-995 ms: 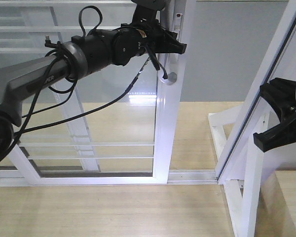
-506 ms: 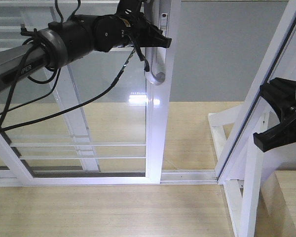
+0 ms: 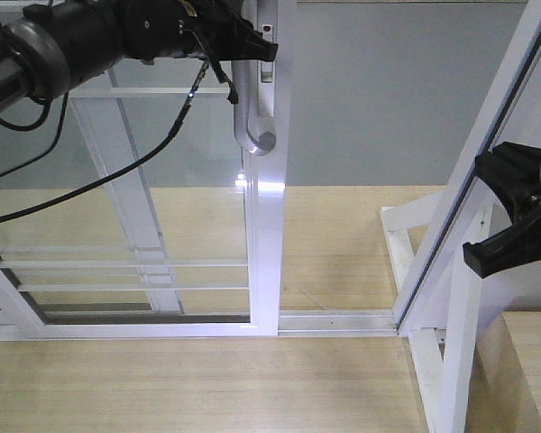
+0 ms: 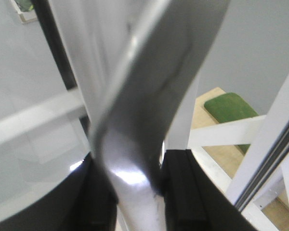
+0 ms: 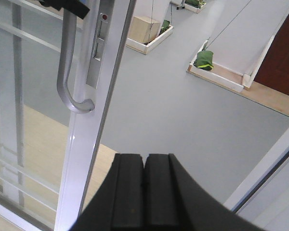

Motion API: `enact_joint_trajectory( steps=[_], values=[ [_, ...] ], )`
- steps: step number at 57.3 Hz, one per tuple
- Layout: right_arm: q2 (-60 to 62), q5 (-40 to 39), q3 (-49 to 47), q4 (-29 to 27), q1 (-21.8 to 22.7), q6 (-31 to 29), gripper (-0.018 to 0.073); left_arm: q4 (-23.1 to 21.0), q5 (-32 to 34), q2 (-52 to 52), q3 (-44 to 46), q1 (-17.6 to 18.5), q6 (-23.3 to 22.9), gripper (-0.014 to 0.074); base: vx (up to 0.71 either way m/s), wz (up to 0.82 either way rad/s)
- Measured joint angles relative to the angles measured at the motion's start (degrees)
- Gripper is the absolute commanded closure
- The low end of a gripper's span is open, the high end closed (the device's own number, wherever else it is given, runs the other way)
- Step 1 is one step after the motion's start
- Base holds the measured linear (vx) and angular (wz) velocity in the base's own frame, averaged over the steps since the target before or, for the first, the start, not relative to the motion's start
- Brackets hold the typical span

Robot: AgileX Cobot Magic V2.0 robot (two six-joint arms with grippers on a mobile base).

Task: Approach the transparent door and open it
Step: 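Pull the handle with the left gripper, sliding the door open, then open the left gripper and release the door handle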

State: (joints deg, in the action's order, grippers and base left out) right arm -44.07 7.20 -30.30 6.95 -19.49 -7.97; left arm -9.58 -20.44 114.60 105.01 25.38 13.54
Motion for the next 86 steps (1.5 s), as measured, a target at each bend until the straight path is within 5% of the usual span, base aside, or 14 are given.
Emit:
enact_joint_trajectory(
  steps=[48, 86],
  values=[
    [0.00, -0.11, 0.00, -0.16, 0.00, 0.24, 0.0564, 4.74, -8.03, -6.19, 0.00, -6.65, 0.68, 0.0596, 0.00, 0.00],
    [0.00, -1.91, 0.00, -0.16, 0.00, 0.93, 0.0564, 28.18, -19.55, -12.63, -0.07, -11.91, -16.55, 0.0596, 0.00, 0.00]
  ],
)
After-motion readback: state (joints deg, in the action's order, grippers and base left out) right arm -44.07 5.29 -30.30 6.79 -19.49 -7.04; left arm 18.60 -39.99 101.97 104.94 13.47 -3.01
